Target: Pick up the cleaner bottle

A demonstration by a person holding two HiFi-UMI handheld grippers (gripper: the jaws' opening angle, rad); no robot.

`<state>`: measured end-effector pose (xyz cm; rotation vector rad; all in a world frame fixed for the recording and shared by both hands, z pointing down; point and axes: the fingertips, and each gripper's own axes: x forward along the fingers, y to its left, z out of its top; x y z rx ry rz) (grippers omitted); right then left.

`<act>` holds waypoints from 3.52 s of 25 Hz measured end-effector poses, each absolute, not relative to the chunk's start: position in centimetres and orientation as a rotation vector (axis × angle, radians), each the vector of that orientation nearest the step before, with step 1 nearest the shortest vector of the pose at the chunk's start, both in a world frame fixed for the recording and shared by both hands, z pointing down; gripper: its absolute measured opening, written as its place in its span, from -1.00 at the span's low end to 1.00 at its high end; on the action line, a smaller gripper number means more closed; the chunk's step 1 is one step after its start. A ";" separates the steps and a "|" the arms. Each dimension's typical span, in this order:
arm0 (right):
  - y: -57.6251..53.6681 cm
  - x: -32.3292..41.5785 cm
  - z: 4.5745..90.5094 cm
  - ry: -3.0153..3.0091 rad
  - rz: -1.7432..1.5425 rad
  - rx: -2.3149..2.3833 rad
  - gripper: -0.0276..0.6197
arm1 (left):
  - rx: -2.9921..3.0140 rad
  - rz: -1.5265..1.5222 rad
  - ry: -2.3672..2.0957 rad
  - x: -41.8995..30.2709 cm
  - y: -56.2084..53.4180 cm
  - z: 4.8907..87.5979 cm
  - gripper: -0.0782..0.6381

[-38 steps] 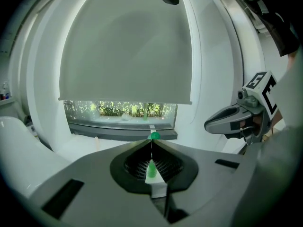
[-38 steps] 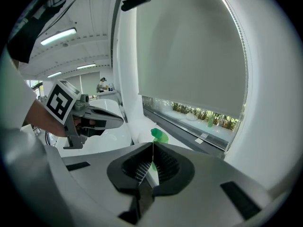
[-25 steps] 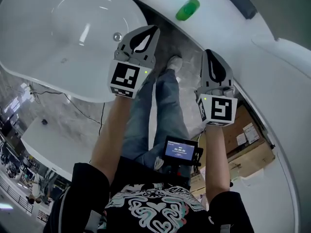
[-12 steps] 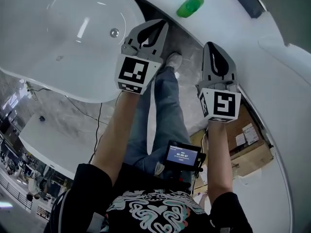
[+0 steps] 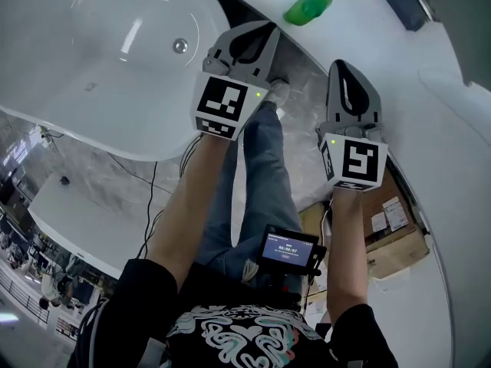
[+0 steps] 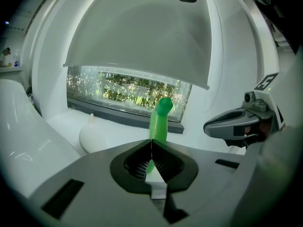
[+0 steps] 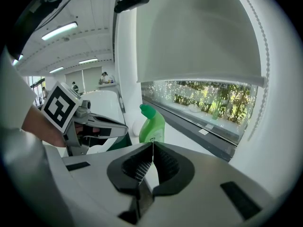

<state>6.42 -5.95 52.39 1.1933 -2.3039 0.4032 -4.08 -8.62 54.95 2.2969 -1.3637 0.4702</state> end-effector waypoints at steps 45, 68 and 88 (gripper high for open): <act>-7.6 6.7 56.3 -2.287 0.585 1.272 -0.83 | 2.285 0.659 -1.312 1.0 -12.7 63.6 -0.13; -7.1 7.5 55.9 -2.301 0.580 1.281 -0.83 | 2.298 0.684 -1.362 2.1 -15.5 64.8 -0.13; -7.3 7.1 55.6 -2.305 0.560 1.254 -0.83 | 2.313 0.752 -1.300 2.3 -15.8 66.3 -0.17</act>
